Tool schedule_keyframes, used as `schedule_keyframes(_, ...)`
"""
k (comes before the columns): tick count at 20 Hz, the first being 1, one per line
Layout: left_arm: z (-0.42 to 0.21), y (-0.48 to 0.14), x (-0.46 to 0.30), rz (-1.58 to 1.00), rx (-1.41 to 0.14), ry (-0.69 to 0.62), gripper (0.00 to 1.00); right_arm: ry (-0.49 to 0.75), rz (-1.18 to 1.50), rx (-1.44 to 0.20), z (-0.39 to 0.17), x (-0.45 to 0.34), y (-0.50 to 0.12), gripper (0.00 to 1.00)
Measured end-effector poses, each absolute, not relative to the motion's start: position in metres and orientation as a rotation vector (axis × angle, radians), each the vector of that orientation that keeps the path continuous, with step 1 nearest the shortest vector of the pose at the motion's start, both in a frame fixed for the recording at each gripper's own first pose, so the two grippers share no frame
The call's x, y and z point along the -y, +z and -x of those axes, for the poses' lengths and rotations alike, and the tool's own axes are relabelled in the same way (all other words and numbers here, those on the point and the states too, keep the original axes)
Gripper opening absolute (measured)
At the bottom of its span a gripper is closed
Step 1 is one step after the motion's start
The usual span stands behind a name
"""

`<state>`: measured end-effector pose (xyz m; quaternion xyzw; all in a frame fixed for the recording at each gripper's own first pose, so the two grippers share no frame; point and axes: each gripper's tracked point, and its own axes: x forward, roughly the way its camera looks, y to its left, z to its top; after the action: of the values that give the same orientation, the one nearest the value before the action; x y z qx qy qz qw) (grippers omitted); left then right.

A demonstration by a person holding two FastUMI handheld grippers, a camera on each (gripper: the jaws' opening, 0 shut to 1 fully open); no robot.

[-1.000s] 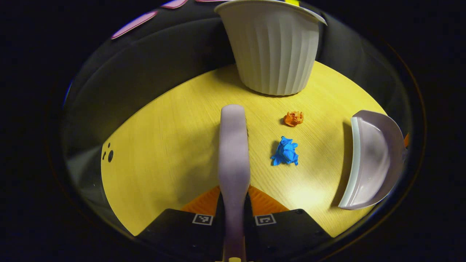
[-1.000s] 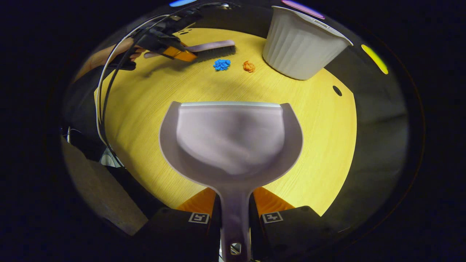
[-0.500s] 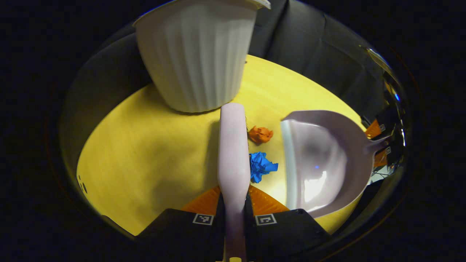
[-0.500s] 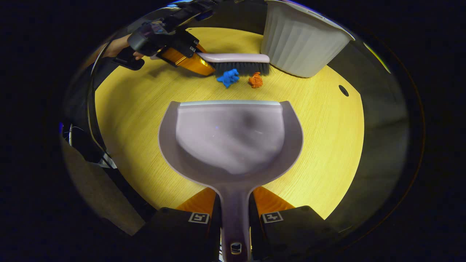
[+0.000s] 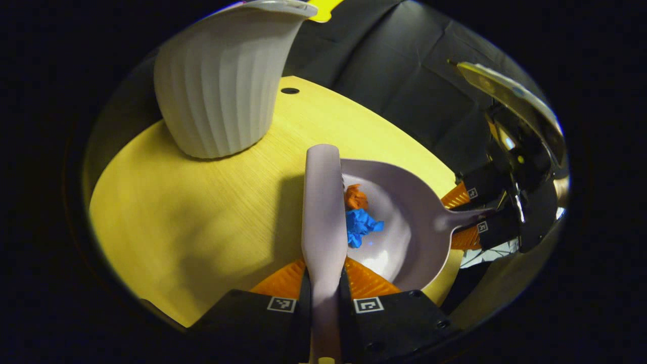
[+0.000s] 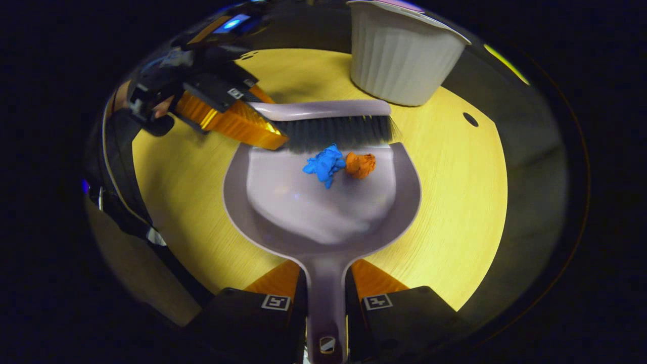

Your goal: Pick up the small broom and dustpan from the desktop, sweep the trash into the dustpan with the broom, and then empty the trash into the garbage bin.

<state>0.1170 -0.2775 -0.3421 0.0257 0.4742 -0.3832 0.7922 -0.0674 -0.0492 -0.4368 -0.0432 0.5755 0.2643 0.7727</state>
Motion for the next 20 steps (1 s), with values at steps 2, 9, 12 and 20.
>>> schedule_keyframes(2, -0.112, -0.325, 0.266, -0.03, -0.98, -0.766, 0.27, 0.527, 0.061, -1.236, 0.066, 0.05, -0.435, 0.38)
schedule_keyframes(9, -0.094, -0.329, 0.188, -0.029, -0.899, -0.506, 0.26, 0.384, -0.015, -1.161, 0.059, 0.068, -0.404, 0.37)
schedule_keyframes(12, -0.069, -0.355, 0.151, 0.018, -0.909, -0.415, 0.27, 0.324, -0.028, -1.145, 0.051, 0.072, -0.387, 0.37)
schedule_keyframes(20, -0.005, -0.401, 0.085, 0.065, -0.963, -0.332, 0.27, 0.177, -0.044, -1.096, 0.006, 0.107, -0.331, 0.37)
